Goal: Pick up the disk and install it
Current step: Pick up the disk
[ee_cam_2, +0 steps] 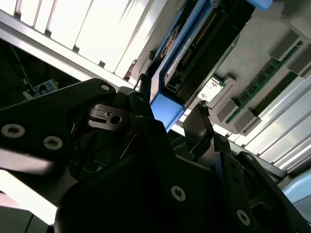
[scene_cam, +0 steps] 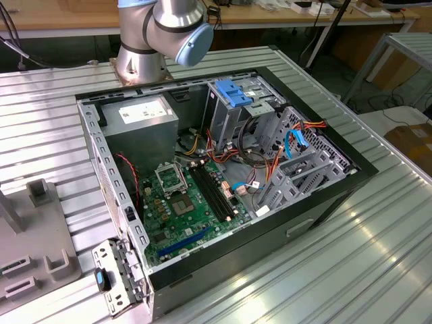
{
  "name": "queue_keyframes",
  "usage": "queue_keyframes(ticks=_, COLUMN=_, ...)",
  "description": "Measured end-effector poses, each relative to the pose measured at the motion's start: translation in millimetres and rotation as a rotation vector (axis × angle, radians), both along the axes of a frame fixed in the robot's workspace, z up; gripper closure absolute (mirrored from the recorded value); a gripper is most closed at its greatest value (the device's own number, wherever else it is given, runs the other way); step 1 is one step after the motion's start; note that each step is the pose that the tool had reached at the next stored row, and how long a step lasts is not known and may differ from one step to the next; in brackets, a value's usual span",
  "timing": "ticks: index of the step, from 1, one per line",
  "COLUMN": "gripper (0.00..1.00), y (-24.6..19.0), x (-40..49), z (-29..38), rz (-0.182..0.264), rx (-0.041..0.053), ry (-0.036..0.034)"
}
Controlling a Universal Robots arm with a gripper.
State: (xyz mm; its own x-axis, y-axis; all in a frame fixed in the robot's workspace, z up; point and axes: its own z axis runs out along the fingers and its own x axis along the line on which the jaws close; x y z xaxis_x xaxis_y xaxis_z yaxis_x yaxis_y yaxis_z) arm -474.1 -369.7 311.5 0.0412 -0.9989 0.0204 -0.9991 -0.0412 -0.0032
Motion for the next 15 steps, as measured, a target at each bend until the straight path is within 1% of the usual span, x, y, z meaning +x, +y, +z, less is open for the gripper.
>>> queue_keyframes(ticks=5, gripper=0.46, y=1.9, x=0.0, z=0.0, rz=0.0, rx=0.0, ry=-0.0001)
queue_keyframes(ticks=8, gripper=0.46, y=1.9, x=0.0, z=0.0, rz=0.0, rx=0.0, ry=0.0)
queue_keyframes(ticks=10, gripper=0.64, y=2.1, x=0.0, z=0.0, rz=0.0, rx=0.0, ry=-0.0001)
queue_keyframes(ticks=15, gripper=0.64, y=2.2, x=0.0, z=-0.1, rz=0.0, rx=0.0, ry=-0.0001)
